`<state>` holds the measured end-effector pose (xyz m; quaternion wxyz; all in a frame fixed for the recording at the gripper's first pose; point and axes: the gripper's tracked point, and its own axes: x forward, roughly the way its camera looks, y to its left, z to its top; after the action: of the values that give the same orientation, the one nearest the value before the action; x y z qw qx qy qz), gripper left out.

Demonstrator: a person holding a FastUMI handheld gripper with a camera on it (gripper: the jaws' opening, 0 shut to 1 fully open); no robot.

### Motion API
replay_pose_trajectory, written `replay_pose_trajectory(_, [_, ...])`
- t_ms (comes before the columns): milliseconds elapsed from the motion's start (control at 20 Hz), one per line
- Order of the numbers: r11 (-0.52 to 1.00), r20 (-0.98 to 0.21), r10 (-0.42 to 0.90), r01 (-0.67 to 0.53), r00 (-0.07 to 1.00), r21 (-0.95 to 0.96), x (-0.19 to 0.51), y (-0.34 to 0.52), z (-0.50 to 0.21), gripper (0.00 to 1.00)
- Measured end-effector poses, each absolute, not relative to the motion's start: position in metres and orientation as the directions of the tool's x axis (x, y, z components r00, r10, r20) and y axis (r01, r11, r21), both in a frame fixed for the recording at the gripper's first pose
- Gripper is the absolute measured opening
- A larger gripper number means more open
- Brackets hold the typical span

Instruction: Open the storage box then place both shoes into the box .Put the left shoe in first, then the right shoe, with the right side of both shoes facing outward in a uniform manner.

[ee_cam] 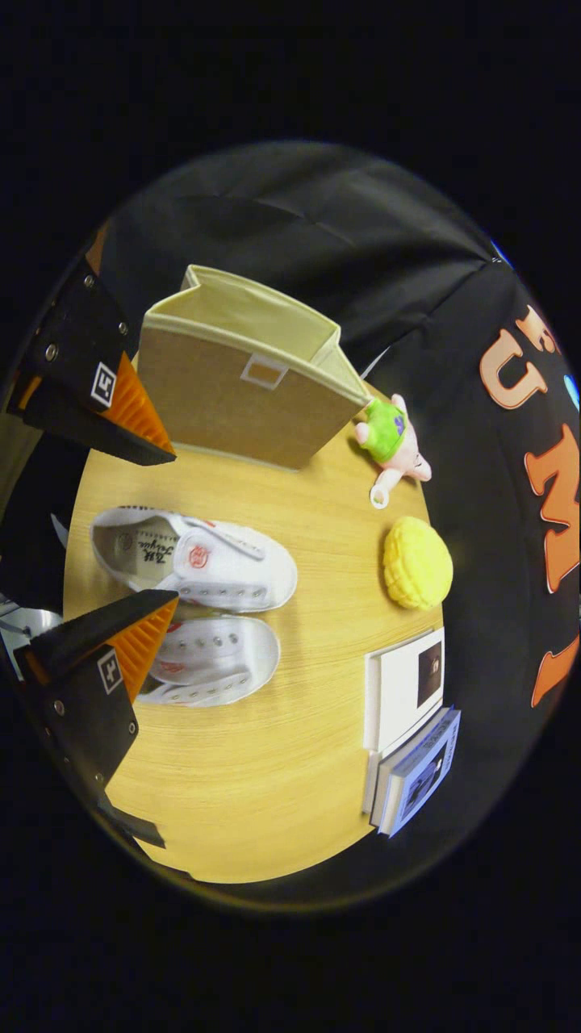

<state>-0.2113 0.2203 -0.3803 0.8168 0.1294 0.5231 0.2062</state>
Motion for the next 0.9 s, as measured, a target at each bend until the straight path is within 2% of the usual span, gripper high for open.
replay_pose_trajectory(200, [0.880, -0.815, 0.474, -0.195, 0.332, 0.433, -0.229, 0.224, -0.405, 0.84])
replay_pose_trajectory(400, [0.913, -0.844, 0.403, -0.218, 0.355, 0.344, -0.220, 0.217, -0.430, 0.76])
replay_pose_trajectory(550, [0.924, -0.850, 0.366, -0.259, 0.380, 0.282, -0.209, 0.220, -0.442, 0.75])
replay_pose_trajectory(650, [0.935, -0.862, 0.320, -0.280, 0.392, 0.220, -0.206, 0.218, -0.455, 0.66])
replay_pose_trajectory(750, [0.950, -0.875, 0.256, -0.273, 0.411, 0.149, -0.199, 0.209, -0.468, 0.51])
replay_pose_trajectory(900, [0.956, -0.840, 0.290, -0.172, 0.459, 0.236, -0.184, 0.217, -0.472, 0.27])
